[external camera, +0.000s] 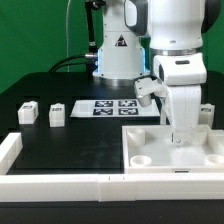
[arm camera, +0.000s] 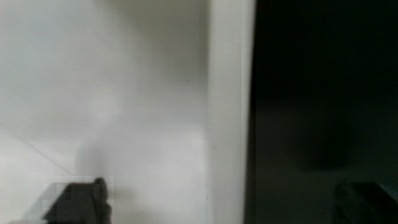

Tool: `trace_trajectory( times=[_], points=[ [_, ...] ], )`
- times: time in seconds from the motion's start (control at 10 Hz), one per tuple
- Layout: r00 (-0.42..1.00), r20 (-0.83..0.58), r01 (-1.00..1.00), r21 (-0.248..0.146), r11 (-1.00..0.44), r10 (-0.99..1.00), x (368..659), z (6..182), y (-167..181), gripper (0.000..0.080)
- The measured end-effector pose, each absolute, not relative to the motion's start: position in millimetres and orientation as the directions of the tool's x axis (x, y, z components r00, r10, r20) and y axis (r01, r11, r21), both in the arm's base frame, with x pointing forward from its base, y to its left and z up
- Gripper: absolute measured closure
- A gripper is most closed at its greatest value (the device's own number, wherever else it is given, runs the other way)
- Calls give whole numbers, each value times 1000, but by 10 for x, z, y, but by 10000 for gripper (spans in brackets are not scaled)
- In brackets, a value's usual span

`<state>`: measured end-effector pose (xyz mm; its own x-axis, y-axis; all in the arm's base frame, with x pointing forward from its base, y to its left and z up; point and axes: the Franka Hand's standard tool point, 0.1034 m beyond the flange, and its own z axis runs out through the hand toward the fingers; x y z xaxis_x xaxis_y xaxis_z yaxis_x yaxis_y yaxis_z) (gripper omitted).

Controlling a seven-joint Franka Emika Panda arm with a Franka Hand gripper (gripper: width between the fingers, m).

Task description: Assemble one leg

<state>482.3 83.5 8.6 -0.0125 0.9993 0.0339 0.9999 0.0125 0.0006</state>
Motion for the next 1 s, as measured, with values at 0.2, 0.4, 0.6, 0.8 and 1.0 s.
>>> trace_trajectory(
  times=[0.2, 0.4, 0.6, 0.8, 1.0],
  points=[
    [-12, 34, 1000, 0, 12, 999, 4823, 86, 834, 152],
    [-5, 33, 1000, 2, 5, 999, 4820, 100, 831, 150],
    [18, 28, 1000, 20, -18, 999, 4727, 269, 786, 150],
    [51, 30, 998, 44, -52, 998, 4605, 395, 771, 150],
    [73, 31, 997, 38, -74, 997, 4585, 372, 766, 150]
  ],
)
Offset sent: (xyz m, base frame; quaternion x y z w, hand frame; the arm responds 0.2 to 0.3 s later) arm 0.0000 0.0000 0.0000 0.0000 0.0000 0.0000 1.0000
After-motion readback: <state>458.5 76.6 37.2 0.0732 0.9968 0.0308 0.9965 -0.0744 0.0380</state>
